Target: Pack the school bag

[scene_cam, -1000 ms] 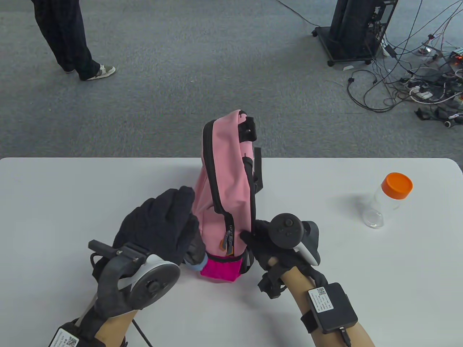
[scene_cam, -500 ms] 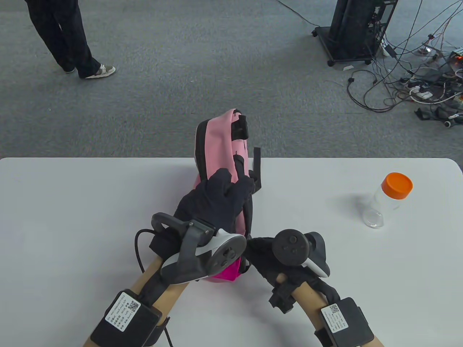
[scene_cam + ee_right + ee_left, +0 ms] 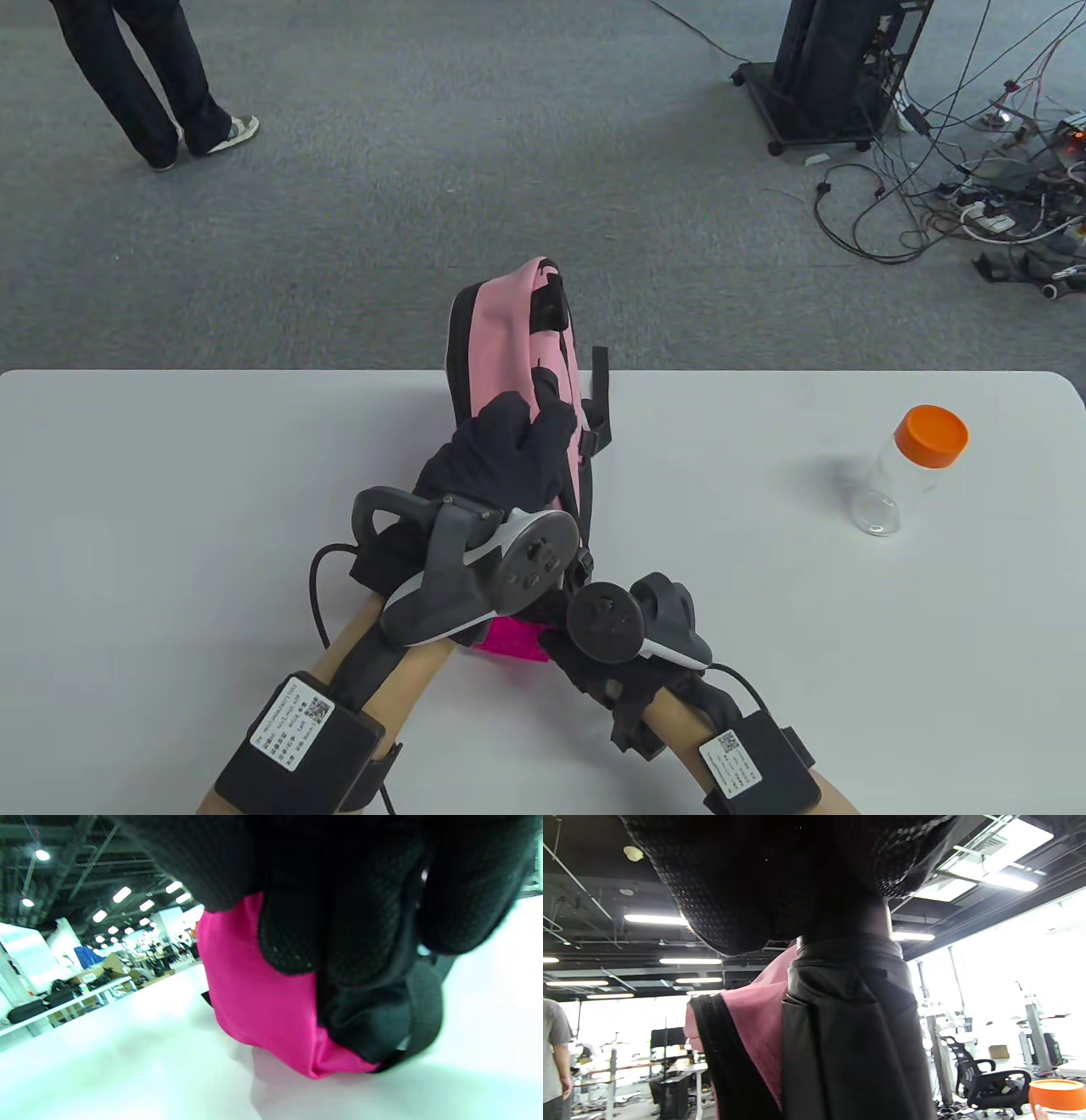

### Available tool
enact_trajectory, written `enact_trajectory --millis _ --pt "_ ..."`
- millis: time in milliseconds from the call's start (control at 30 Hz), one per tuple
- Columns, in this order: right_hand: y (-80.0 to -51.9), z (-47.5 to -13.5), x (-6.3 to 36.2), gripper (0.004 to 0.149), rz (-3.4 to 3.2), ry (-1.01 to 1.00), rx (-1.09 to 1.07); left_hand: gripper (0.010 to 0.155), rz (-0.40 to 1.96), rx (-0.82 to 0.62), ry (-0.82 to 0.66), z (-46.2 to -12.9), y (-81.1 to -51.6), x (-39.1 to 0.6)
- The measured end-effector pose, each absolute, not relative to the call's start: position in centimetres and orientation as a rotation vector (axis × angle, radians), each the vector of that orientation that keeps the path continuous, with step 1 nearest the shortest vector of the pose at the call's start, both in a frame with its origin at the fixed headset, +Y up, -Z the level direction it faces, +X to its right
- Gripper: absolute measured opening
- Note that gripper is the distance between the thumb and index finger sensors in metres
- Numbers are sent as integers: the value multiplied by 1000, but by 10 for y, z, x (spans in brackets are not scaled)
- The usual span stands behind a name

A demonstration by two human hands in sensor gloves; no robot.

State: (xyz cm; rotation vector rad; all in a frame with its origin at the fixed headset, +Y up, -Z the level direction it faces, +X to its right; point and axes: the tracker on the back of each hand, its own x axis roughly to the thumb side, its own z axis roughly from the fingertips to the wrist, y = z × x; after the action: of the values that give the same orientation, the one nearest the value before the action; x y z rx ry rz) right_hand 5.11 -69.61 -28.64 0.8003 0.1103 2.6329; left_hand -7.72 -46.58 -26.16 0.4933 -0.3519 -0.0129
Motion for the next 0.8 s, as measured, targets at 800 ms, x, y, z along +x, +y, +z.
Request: enact_trajectory --millis 800 --pt "-694 -275 45 29 2536 -145 991 60 0 147 -460 -288 -511 -87"
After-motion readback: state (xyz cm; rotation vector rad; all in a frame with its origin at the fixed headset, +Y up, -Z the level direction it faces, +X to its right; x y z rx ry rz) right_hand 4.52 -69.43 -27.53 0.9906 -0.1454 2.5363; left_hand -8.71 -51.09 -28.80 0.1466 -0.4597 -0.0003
